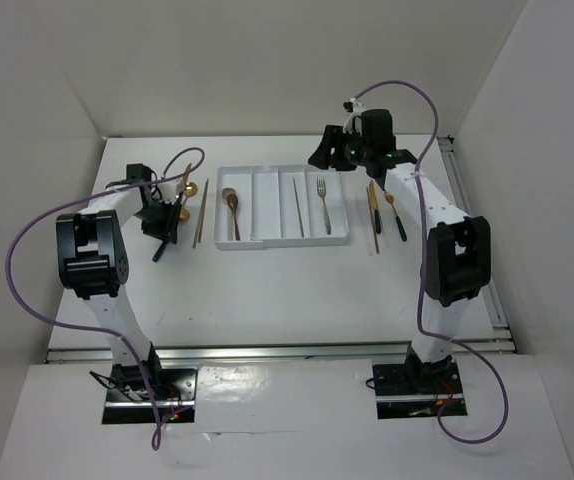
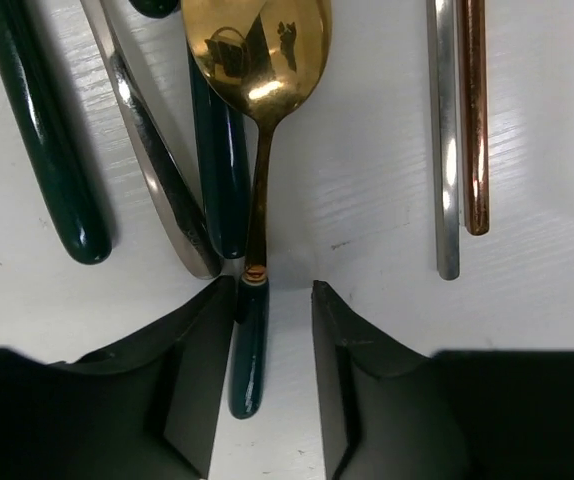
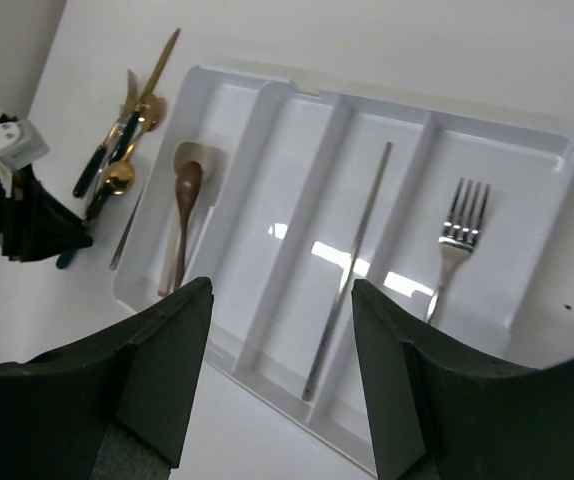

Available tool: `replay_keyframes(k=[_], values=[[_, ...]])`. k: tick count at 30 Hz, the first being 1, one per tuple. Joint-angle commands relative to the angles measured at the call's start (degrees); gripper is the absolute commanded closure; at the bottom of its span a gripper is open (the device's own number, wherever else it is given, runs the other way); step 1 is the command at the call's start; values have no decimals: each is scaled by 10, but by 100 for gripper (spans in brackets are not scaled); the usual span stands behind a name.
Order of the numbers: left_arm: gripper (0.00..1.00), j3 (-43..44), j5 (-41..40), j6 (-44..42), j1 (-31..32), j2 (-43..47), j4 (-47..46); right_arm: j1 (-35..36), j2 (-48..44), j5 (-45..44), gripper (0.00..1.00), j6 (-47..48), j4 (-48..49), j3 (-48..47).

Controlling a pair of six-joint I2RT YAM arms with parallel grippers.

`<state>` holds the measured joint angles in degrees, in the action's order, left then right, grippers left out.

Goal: Sort the eating utensils into containers

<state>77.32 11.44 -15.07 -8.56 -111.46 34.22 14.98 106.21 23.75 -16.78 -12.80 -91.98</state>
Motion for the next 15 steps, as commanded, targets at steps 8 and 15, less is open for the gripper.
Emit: replay_keyframes(k=[8,15], values=[[100,20,-16,-14,3,-28,-12,-72,-79,-43,34,46,-2,54],[100,65,35,1,-10,18,35,-114,-108,-72,34,76,4,122]])
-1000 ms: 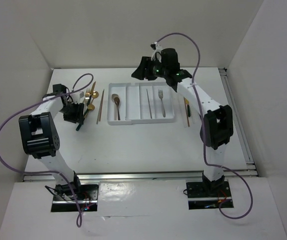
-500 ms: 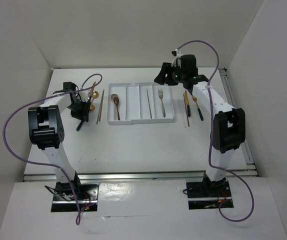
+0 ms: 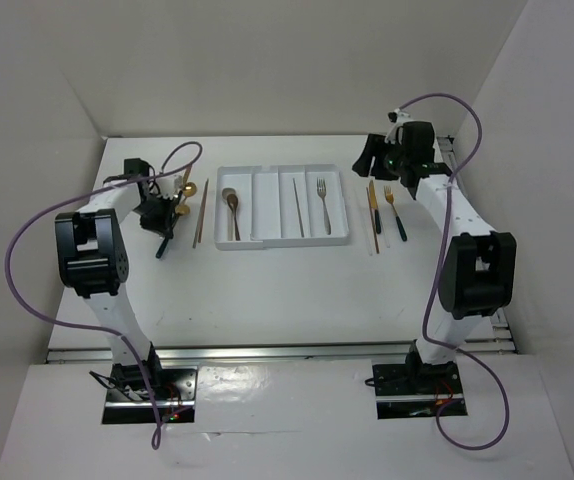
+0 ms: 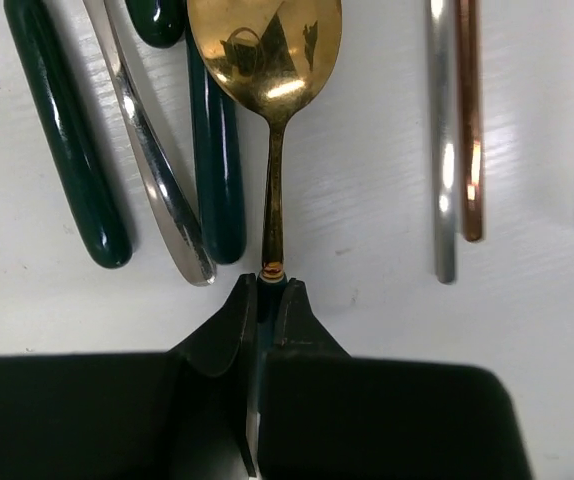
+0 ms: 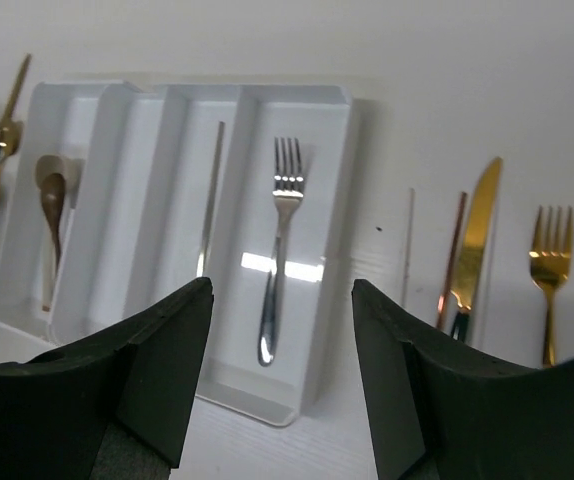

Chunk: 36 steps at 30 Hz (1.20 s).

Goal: Sort the eating utensils into containers

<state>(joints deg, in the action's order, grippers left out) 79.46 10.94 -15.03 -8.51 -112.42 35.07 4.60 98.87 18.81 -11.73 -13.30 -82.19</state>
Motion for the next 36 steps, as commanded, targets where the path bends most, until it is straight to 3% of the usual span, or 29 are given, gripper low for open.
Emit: replay_keyframes(k=[1,6,10,18,27,36], values=[[100,69,60,11,-18,49,39,-18,-35,-29,34,32,9,33],[100,137,180,48,-25,113,80,-32,-52,-35,34,50,14,74],[100,189,287,97,-18,106,102,-42,-52,-49,34,61,20,90],[100,189,413,312,39,63,-23,-82,-52,-127,42,95,14,120],[100,175,391,388,124,-2,-111,-100,-58,-147,43,167,-12,137],[100,175,279,404,136,-63,-136,-107,-36,-158,45,197,-28,143]])
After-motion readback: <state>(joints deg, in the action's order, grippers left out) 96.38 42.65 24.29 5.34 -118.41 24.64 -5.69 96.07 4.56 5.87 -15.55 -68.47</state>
